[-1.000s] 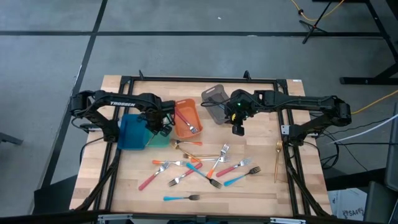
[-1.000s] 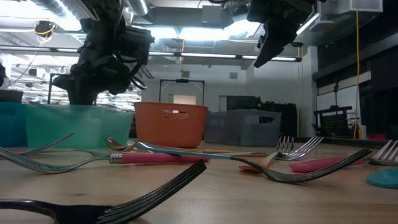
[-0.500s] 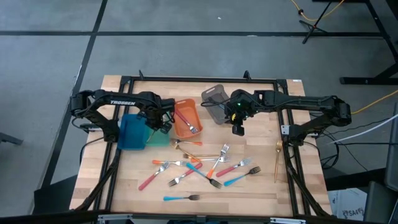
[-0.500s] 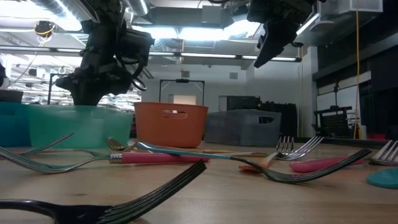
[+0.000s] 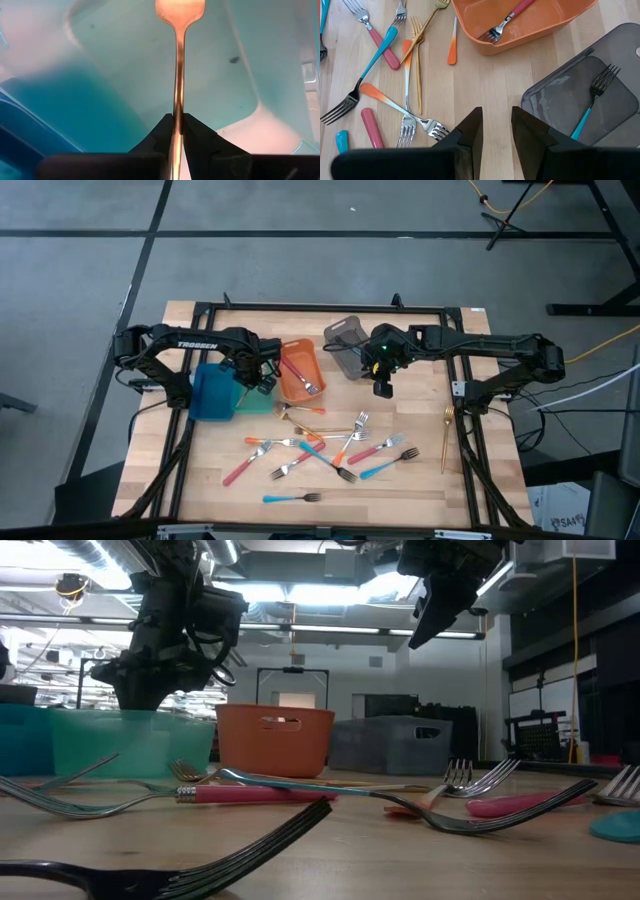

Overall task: Sort silverware by color (type)
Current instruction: Put the gold fork into the light blue bin, then put the pink fork into the orange bin

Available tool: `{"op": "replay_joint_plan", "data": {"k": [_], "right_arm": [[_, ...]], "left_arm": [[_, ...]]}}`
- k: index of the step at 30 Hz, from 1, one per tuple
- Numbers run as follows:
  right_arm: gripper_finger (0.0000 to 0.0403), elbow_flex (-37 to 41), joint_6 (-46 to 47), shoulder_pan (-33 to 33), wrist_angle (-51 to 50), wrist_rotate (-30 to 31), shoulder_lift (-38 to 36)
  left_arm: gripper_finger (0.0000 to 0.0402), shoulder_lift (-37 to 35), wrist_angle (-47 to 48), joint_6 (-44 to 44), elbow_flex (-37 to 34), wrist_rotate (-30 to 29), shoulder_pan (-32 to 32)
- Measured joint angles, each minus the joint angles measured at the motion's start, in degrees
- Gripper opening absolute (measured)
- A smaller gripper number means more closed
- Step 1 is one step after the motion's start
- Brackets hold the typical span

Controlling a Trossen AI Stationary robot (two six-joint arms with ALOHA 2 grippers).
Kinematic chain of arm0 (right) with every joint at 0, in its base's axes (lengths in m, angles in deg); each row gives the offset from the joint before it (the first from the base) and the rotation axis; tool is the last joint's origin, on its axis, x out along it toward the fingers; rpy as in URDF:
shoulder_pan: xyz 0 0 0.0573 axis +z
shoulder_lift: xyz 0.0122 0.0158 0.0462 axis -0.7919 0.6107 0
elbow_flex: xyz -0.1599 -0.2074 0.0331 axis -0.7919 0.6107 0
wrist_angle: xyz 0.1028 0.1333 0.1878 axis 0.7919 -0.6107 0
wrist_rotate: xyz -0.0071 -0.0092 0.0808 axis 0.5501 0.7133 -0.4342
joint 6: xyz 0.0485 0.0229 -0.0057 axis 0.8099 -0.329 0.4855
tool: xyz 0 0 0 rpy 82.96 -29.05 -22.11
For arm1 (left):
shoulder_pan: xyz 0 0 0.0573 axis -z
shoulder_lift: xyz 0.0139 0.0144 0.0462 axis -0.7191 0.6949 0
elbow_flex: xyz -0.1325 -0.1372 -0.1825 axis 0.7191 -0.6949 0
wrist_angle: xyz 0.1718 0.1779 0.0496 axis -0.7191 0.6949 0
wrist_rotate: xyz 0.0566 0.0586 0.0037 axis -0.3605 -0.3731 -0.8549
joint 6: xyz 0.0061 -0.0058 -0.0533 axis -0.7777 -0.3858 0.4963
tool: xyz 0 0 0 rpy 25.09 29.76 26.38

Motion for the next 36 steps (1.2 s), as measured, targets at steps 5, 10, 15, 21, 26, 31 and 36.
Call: {"op": "replay_joint_plan", "data": {"k": [5,10,15,21,26,31,36], "right_arm": [[0.0095,0.0,0.0,0.0,0.0,0.0,0.0],[0.0095,0.0,0.0,0.0,0.0,0.0,0.0],[0.0095,0.0,0.0,0.0,0.0,0.0,0.0],[0.0095,0.0,0.0,0.0,0.0,0.0,0.0],[0.0095,0.0,0.0,0.0,0.0,0.0,0.0],[0.0095,0.0,0.0,0.0,0.0,0.0,0.0],[0.0095,0.0,0.0,0.0,0.0,0.0,0.0]], "left_arm": [[0.0058,0.0,0.0,0.0,0.0,0.0,0.0],[0.0076,0.0,-0.2,0.0,0.0,0.0,0.0],[0.0079,0.0,-1.0,0.0,0.0,0.0,0.0],[0.0079,0.0,-2.0,0.0,0.0,0.0,0.0],[0.0079,0.0,-2.0,0.0,0.0,0.0,0.0],[0.0079,0.0,-2.0,0.1,0.0,0.0,0.0],[0.0079,0.0,-2.0,0.1,0.0,0.2,0.0]]}}
